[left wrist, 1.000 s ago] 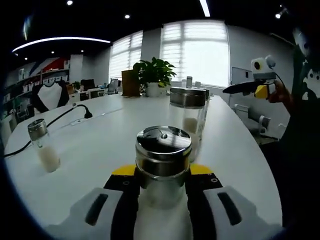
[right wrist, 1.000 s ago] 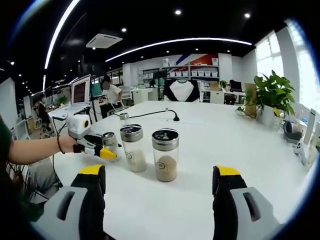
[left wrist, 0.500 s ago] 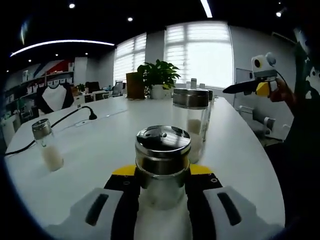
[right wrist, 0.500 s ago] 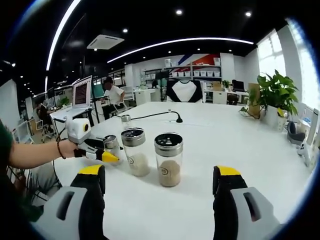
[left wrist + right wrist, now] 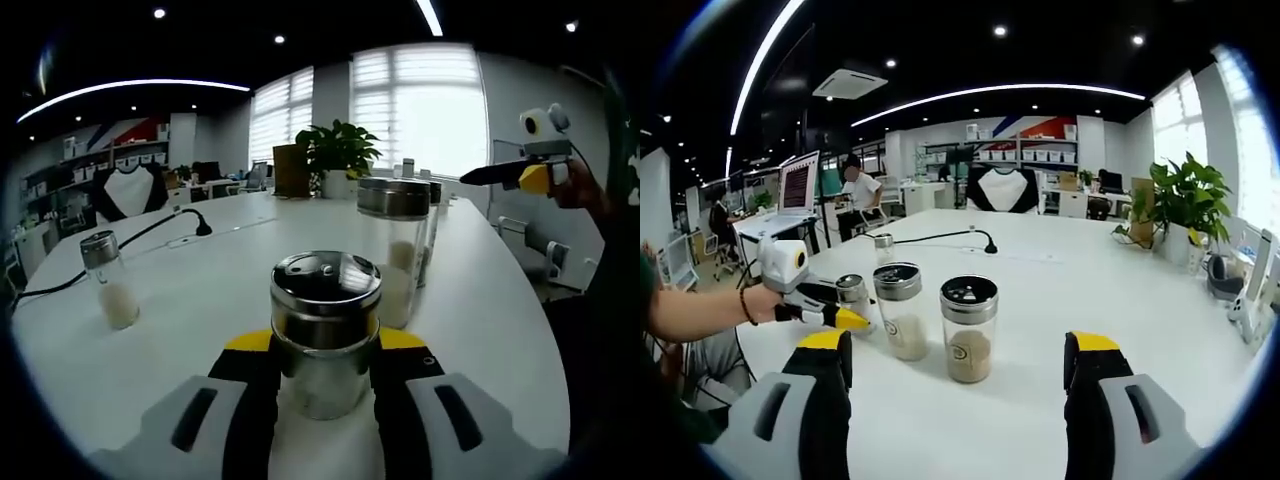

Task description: Rotate the seasoning bottle until the label or dispensing opening points toward the visible target arrow and the bottle remains upright within the marked orientation range

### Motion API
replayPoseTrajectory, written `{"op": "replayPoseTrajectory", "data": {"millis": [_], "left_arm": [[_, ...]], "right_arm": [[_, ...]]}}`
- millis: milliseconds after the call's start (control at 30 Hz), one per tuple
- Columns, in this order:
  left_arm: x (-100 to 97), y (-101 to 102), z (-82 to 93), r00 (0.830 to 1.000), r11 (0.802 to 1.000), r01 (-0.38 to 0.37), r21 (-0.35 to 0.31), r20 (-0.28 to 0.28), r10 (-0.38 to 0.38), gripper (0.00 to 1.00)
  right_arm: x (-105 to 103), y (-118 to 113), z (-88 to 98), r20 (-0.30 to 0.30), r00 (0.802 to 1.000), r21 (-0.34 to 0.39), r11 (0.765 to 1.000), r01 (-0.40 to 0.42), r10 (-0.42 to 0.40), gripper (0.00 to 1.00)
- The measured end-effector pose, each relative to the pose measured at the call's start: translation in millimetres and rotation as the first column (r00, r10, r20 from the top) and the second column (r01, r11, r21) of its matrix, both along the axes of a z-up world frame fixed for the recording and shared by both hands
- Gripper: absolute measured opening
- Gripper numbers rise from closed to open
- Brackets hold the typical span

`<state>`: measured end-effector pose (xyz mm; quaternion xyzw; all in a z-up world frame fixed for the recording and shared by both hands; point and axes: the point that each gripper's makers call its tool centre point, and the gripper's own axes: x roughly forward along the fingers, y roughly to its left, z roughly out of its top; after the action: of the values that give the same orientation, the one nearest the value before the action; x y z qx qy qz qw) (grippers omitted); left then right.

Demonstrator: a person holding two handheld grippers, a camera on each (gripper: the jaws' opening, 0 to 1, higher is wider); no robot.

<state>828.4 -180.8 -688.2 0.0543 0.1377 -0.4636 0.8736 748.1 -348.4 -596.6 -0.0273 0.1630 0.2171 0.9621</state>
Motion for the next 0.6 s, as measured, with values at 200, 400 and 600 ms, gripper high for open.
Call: {"op": "replayPoseTrajectory", "data": {"millis": [200, 400, 600], "left_arm": [[0.1, 2.9, -0.1, 0.999, 0.999, -0.042, -0.005, 0.008, 0.042, 0.37], [3.3, 6.3, -1.5, 0.992, 0.992, -0.128, -0.012, 0.003, 0.128, 0.37], [4.9, 7.4, -1.4, 0.98, 0.98, -0.2, -0.02, 0.009, 0.201, 0.37]], "right_arm": [[0.9, 1.1, -2.6, 0.001, 1.0, -0.005, 1.0, 0.001, -0.001, 0.89], [0.0, 0.5, -5.5, -0.008, 1.0, 0.001, 1.0, 0.004, -0.004, 0.89], [1.9, -0.1, -3.9, -0.001, 1.0, 0.005, 1.0, 0.013, -0.013, 0.9]]}}
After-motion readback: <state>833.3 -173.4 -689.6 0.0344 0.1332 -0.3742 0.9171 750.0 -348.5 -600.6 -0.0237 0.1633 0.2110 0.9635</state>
